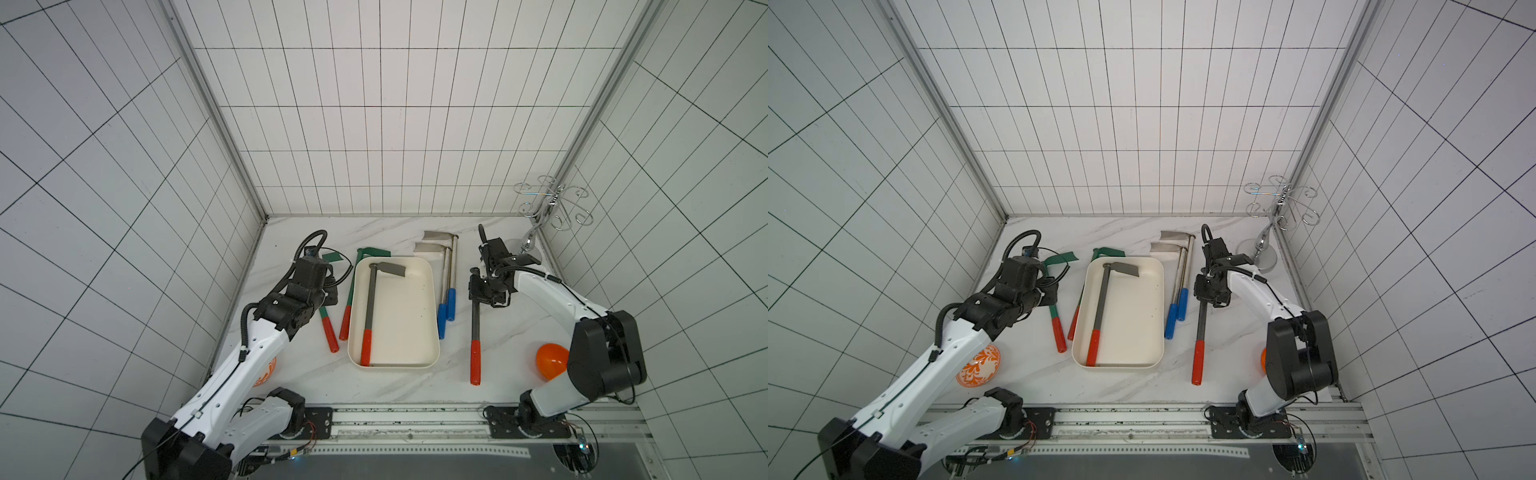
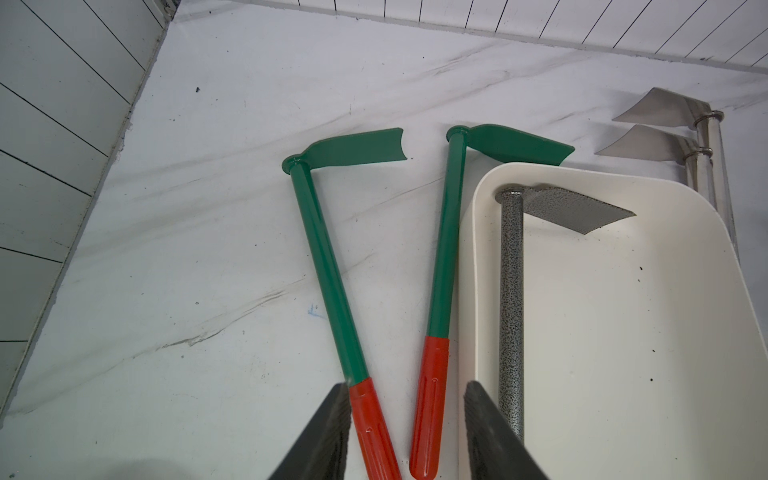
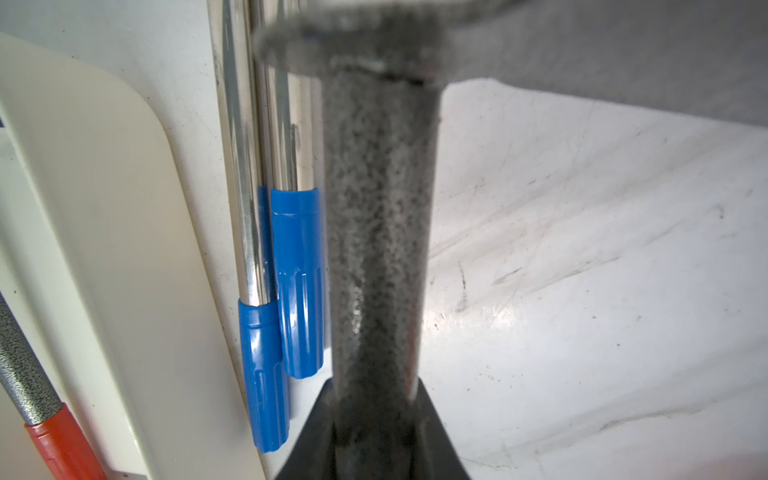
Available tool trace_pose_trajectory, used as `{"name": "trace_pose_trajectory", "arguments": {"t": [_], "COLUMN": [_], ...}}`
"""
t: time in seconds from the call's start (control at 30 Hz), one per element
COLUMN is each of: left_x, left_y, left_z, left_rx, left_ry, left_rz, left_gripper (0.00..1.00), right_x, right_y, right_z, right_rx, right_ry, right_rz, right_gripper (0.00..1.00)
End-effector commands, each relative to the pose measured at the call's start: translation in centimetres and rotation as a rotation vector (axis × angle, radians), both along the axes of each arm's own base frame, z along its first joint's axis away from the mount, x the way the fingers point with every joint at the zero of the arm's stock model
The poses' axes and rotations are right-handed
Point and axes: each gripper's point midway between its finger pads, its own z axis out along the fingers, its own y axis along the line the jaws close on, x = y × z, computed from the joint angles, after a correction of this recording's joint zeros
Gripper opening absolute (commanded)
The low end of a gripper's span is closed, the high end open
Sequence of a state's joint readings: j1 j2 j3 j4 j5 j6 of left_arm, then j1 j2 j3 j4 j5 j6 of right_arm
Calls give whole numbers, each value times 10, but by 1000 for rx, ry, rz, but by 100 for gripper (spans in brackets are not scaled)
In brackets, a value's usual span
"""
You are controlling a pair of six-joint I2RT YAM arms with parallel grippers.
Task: Put the small hoe into the storage box
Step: Pick up the hoe from the center of the board, then place the hoe in the storage box.
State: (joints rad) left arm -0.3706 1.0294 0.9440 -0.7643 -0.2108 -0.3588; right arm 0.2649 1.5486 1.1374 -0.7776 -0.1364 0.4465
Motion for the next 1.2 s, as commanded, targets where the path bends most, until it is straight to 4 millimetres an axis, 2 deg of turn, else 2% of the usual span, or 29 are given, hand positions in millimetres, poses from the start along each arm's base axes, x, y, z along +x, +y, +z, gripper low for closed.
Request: {"name": "trace_pose_trajectory", "arguments": {"t": [0.0, 0.27, 0.57, 0.83, 1.17], "left_x": [0, 1, -2, -6, -8], "left_y": [-1, 0, 4, 8, 9], "left_z": [7, 14, 24, 32, 30], "left_rx": [-11, -9, -2, -10, -7], "left_ry": [-22, -37, -66, -95, -91], "left_rz": [1, 1, 7, 21, 21], "left_gripper": [47, 47, 47, 47, 47], "right_x": [27, 35, 52, 69, 73], "right_y": [26, 84, 165, 217, 253], "right_z": [71, 118, 148, 146, 129], "right_rx": [89, 195, 286, 331, 324], "right_ry": [-170, -273, -338, -374, -379], "right_rz": [-10, -26, 20, 10, 7], "right_gripper": [0, 0, 0, 0, 0]}}
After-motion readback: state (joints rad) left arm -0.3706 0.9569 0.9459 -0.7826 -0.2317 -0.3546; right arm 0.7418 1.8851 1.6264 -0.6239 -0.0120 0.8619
